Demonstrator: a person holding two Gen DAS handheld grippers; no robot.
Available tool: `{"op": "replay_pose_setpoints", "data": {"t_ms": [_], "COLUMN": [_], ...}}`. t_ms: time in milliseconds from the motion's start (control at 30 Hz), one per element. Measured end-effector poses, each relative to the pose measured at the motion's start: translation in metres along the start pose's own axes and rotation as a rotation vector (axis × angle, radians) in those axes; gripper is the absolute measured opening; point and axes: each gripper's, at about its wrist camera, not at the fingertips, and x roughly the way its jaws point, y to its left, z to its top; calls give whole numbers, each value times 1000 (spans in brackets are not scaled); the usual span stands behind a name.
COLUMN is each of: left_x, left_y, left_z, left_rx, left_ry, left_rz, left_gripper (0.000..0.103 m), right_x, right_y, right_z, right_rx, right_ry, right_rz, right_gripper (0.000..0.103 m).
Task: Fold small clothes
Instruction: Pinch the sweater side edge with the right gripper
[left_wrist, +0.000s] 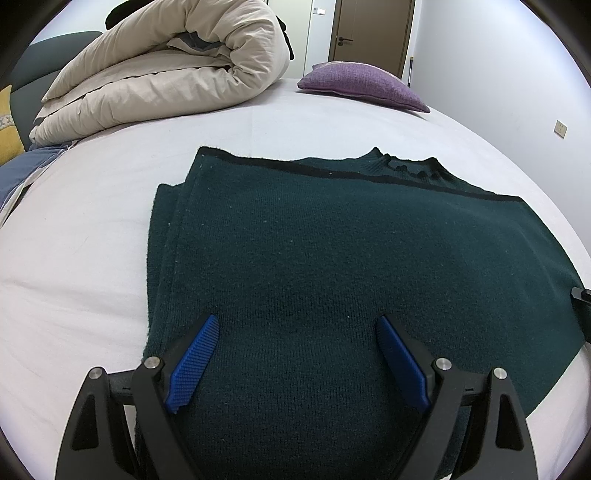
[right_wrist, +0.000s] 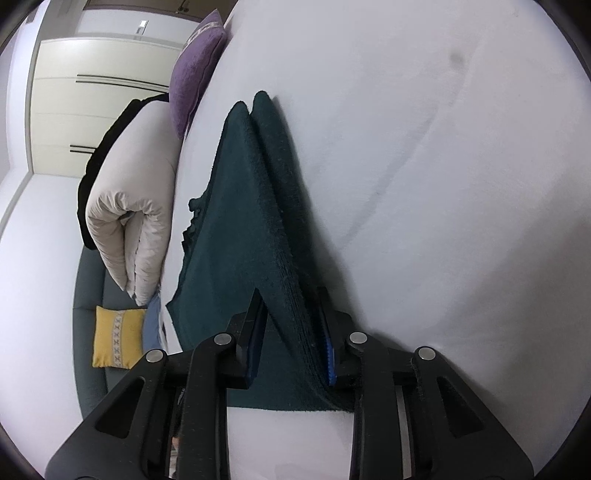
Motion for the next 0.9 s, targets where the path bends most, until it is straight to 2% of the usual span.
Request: {"op": "replay_pose_setpoints", "data": {"t_ms": [167,367,567,900], "left_x": [0,0,0,0], "left_y": [0,0,-1,-1], "left_z": [0,0,0,0], "left_rx": [0,-1,-1,-1], "left_ry": [0,-1,-1,-1], "left_rz": [0,0,1,2], "left_gripper": [90,90,90,90], "right_x": [4,6,7,11], "right_y": [7,10,17,17], "right_z": [1,-1,-5,-6], "right_rx": [-24,-44,-75,-79], "right_ry": [-2,-18,-50,-48], "right_rz": [-28,-53,-85,-96], "right_gripper": [24,15,14,13]}}
